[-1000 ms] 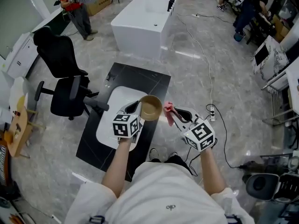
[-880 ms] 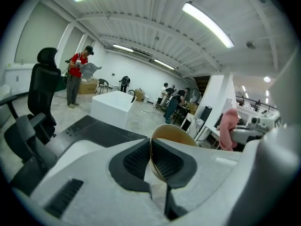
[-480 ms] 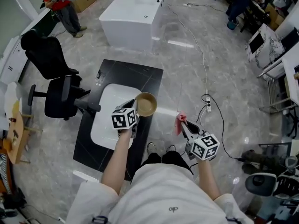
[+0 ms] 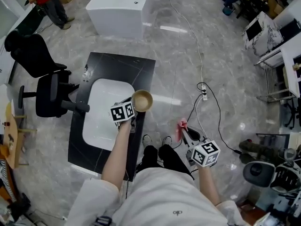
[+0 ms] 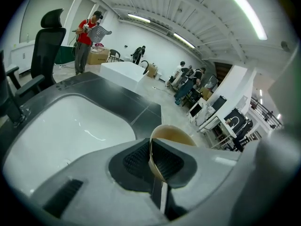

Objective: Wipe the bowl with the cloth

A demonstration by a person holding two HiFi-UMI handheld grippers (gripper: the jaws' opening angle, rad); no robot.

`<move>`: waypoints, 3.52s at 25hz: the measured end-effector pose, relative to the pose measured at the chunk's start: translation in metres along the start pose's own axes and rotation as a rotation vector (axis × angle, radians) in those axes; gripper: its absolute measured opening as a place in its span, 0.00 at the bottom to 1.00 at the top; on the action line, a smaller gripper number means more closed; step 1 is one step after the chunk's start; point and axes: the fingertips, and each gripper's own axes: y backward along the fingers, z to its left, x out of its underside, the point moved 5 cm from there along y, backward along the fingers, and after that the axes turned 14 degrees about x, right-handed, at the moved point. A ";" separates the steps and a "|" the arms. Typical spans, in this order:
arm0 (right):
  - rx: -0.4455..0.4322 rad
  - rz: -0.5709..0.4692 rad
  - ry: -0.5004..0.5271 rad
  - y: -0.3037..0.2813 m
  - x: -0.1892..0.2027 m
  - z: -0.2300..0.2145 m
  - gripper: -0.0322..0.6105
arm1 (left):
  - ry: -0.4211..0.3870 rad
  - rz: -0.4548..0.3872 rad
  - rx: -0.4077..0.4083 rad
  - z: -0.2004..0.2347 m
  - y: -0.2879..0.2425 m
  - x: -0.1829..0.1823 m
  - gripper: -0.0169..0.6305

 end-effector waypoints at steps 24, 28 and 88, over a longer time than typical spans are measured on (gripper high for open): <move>-0.027 0.065 0.027 -0.017 0.000 -0.007 0.09 | 0.073 0.047 -0.062 0.035 -0.032 0.020 0.07; -0.028 0.065 0.025 -0.017 0.000 -0.008 0.09 | 0.070 0.045 -0.066 0.036 -0.031 0.018 0.07; -0.328 -0.408 0.272 0.042 -0.157 0.052 0.09 | -0.512 -0.434 0.230 -0.236 0.150 -0.041 0.05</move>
